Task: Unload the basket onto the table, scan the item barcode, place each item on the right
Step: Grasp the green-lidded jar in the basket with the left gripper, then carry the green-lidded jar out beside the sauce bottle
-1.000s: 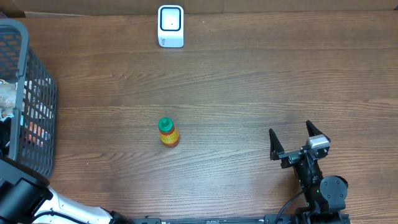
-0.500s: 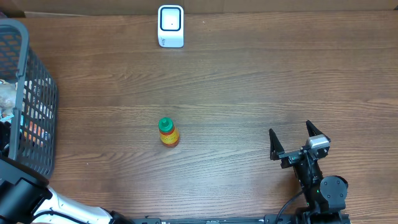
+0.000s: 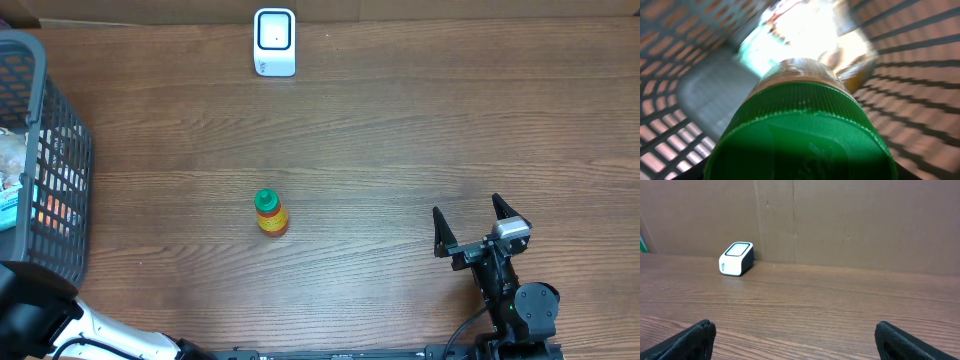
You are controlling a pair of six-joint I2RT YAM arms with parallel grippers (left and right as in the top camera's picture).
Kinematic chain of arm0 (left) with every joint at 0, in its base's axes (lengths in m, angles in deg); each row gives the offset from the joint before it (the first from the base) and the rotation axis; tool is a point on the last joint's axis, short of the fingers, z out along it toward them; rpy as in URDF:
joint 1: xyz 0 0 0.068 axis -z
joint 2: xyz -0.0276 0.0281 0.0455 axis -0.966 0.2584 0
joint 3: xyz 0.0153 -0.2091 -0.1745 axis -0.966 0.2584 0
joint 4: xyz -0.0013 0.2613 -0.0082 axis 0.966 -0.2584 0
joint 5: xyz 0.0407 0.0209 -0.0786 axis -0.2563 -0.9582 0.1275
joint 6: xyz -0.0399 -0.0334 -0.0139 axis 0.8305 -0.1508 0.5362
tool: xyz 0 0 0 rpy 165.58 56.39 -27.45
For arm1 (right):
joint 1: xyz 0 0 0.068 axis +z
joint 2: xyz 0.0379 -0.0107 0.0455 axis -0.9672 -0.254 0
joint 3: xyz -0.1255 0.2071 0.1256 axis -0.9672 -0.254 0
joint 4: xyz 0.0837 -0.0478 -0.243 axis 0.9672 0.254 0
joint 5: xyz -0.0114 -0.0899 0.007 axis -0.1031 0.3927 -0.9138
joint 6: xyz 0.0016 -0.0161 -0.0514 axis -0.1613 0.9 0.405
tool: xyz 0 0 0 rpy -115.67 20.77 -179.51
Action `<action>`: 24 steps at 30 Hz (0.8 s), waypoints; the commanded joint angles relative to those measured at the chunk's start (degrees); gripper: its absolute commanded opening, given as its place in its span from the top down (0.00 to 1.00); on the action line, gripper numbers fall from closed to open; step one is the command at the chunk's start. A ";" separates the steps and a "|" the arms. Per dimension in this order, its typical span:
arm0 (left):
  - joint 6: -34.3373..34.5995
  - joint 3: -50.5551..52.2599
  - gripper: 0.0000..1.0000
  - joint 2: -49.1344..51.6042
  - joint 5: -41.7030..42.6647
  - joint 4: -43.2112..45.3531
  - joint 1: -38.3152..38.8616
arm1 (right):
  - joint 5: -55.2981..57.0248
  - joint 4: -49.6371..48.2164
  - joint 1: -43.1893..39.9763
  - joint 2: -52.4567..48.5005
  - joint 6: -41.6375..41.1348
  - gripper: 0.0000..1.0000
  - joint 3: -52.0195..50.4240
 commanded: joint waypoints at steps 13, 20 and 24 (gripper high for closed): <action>0.46 -14.62 0.43 -14.53 10.01 -6.80 22.84 | 0.57 -0.22 -0.15 0.52 -0.13 0.00 -0.57; -1.27 -5.79 0.45 -14.10 2.47 -7.78 40.61 | 0.57 -0.22 -0.15 0.52 -0.13 0.00 -0.57; 0.26 5.38 0.45 -14.10 -2.29 -7.26 47.01 | 0.57 -0.22 -0.15 0.52 -0.13 0.00 -0.57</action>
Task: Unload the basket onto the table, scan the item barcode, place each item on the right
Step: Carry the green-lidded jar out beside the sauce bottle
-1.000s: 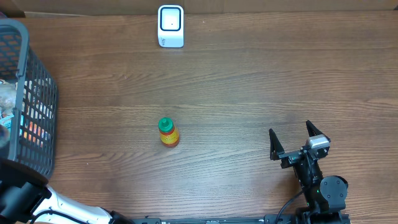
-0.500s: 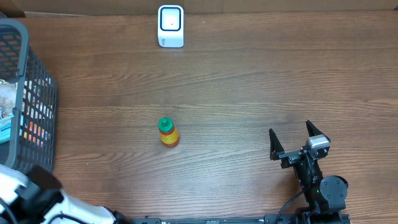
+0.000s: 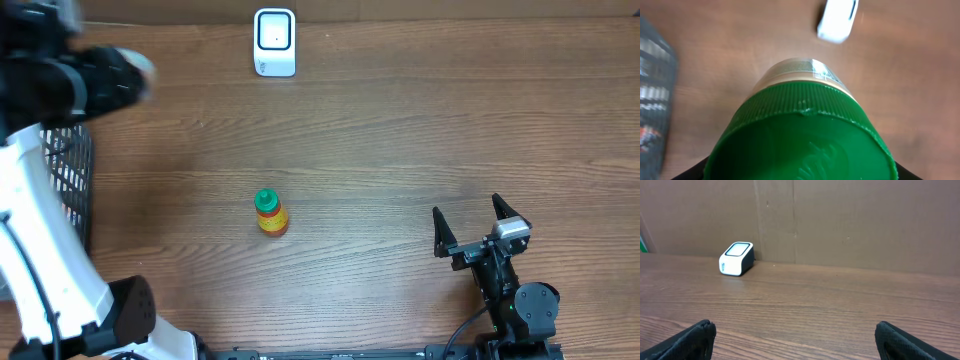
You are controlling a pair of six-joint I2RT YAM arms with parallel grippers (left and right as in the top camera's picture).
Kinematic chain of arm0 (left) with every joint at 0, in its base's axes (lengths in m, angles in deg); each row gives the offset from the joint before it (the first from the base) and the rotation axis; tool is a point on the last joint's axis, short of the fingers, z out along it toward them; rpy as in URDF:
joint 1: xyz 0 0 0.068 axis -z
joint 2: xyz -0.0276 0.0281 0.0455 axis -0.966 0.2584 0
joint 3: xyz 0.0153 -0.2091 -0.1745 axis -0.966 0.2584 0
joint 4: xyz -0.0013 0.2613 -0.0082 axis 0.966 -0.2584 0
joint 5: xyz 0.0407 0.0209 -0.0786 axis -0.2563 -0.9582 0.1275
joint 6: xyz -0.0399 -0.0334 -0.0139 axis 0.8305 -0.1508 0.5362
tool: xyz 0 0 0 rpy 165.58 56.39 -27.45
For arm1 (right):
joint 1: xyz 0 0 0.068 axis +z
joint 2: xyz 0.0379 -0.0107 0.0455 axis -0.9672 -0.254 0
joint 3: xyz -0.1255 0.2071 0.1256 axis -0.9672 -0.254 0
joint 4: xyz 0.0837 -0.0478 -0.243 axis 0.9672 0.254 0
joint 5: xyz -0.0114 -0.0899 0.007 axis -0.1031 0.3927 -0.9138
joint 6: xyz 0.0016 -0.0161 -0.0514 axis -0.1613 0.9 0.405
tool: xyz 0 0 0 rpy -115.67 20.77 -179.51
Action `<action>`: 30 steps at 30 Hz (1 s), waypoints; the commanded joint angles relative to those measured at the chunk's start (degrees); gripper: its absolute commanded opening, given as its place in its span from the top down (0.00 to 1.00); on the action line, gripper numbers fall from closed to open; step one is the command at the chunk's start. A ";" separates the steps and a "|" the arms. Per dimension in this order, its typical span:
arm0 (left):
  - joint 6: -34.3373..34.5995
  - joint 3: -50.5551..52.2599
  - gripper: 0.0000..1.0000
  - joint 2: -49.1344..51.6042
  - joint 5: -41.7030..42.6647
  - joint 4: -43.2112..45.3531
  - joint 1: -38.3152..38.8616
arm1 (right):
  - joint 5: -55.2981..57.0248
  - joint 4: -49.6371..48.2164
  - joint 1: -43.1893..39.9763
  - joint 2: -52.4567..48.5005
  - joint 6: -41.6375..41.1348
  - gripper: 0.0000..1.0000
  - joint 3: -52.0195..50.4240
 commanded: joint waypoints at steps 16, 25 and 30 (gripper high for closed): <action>4.98 55.82 0.44 0.50 -9.77 35.47 10.03 | 0.57 -0.20 -0.15 0.52 -0.11 0.00 -0.57; 4.96 64.11 0.40 0.52 -9.77 39.85 12.39 | 0.55 -0.22 -0.15 0.52 -0.11 0.00 -0.57; 4.85 64.26 0.21 0.52 -7.87 40.35 14.69 | 0.57 -0.22 -0.15 0.52 -0.11 0.00 -0.57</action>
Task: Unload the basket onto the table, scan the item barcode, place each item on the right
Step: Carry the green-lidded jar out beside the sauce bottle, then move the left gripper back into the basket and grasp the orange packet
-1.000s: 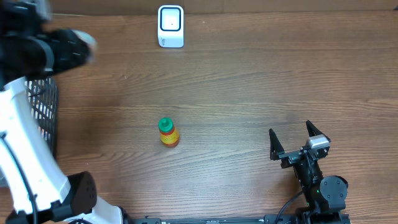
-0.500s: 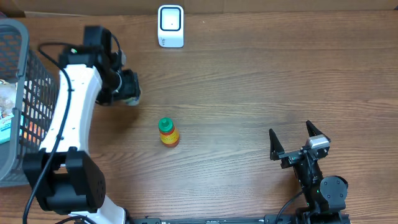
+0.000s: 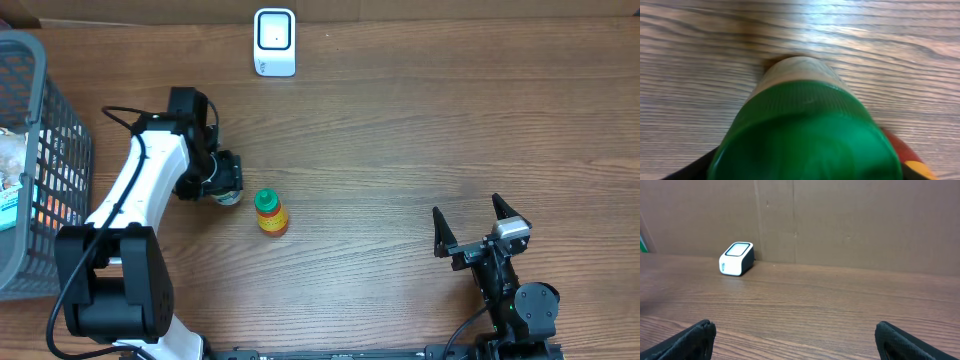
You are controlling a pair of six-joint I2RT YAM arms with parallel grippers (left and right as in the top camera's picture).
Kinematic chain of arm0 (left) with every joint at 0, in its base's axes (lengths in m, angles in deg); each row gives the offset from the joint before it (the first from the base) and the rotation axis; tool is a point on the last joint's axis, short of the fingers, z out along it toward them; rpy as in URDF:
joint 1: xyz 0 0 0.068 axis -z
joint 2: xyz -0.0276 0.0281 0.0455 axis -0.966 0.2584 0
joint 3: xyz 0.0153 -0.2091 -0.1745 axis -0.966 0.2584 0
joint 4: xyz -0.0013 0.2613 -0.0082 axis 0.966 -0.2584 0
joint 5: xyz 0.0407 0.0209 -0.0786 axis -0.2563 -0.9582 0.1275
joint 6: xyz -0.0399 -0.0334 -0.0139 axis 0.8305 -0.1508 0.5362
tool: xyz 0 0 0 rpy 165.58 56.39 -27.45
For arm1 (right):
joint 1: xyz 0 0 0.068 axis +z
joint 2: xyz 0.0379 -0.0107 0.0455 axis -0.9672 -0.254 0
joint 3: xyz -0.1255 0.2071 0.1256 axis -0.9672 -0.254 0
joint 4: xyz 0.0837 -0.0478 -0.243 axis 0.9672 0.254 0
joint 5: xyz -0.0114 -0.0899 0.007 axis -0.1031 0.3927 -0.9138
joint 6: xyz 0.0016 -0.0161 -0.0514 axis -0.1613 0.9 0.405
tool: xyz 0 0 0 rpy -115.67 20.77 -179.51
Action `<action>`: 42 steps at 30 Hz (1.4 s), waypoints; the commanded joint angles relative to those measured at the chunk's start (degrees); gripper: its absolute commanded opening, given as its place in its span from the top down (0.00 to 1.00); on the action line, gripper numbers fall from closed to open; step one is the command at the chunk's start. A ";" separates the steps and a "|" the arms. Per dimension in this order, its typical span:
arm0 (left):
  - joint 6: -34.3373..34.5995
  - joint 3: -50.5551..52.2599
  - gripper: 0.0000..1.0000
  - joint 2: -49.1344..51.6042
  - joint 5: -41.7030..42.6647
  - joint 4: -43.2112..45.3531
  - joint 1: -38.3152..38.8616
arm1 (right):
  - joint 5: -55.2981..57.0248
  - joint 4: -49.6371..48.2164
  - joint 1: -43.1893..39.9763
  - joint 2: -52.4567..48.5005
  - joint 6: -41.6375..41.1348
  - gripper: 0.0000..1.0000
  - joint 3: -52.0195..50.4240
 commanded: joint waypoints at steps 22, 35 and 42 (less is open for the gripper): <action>5.14 -57.88 0.00 -0.70 -6.23 -23.19 -13.66 | 0.55 -0.20 -0.15 0.50 -0.15 0.00 -0.57; 15.54 -54.55 0.12 0.20 -6.21 -28.74 -47.82 | 0.57 -0.20 -0.15 0.50 -0.15 0.00 -0.57; 14.23 -35.45 0.30 0.35 -6.16 -21.81 -54.93 | 0.57 -0.20 -0.15 0.50 -0.15 0.00 -0.57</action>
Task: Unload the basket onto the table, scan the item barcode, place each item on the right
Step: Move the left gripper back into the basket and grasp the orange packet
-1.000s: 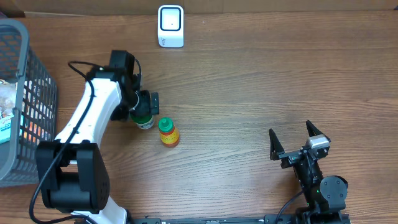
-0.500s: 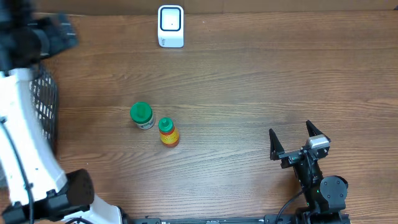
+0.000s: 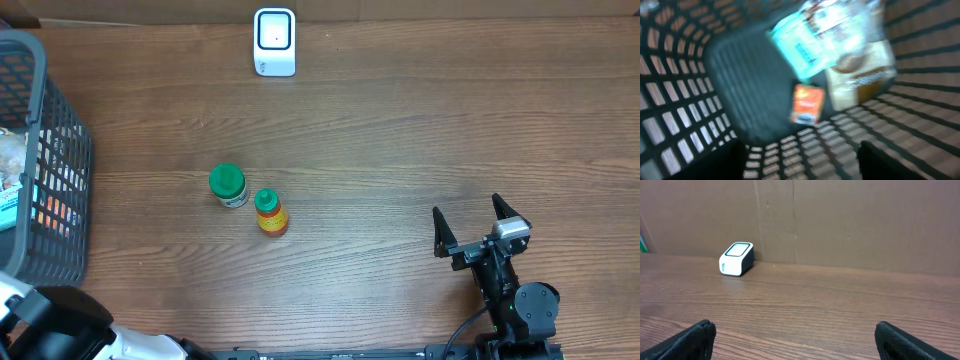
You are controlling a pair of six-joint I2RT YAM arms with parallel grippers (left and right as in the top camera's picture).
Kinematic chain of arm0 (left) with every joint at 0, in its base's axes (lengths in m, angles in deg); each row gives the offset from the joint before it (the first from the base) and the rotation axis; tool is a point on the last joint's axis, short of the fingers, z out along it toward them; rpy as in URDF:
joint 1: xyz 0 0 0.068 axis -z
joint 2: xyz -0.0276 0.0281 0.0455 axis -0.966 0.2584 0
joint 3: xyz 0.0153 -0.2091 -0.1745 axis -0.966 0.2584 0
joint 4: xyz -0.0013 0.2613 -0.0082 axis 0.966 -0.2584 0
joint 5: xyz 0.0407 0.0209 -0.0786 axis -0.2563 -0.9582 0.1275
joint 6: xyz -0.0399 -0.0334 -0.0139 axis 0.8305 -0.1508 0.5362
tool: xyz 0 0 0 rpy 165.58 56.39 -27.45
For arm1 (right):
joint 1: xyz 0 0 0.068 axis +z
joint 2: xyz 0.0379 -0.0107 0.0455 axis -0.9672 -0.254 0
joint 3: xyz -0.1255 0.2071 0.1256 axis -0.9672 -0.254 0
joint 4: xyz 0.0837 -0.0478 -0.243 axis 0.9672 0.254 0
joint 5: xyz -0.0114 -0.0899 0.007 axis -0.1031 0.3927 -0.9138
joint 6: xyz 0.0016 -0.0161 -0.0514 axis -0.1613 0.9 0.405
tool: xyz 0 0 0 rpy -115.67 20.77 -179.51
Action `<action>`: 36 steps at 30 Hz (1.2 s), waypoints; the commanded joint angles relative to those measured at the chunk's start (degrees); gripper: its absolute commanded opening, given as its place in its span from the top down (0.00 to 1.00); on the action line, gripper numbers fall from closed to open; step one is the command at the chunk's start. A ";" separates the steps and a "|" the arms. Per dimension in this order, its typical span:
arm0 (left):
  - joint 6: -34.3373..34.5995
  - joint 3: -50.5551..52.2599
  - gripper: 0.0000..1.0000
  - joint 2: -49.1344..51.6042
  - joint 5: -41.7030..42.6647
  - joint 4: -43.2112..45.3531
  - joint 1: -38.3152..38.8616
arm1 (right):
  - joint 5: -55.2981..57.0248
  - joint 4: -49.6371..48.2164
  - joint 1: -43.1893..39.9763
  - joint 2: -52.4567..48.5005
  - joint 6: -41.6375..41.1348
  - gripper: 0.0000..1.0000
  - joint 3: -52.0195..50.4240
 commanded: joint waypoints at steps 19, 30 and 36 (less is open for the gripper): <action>-2.82 39.98 0.33 1.42 1.62 32.13 -1.09 | 0.57 -0.20 -0.15 0.46 -0.13 0.00 -0.57; -2.86 43.06 0.35 6.88 3.02 41.48 -0.33 | 0.59 -0.20 -0.15 0.46 -0.13 0.00 -0.57; -3.80 43.08 0.52 7.23 3.19 43.85 2.32 | 0.57 -0.20 -0.15 0.46 -0.13 0.00 -0.57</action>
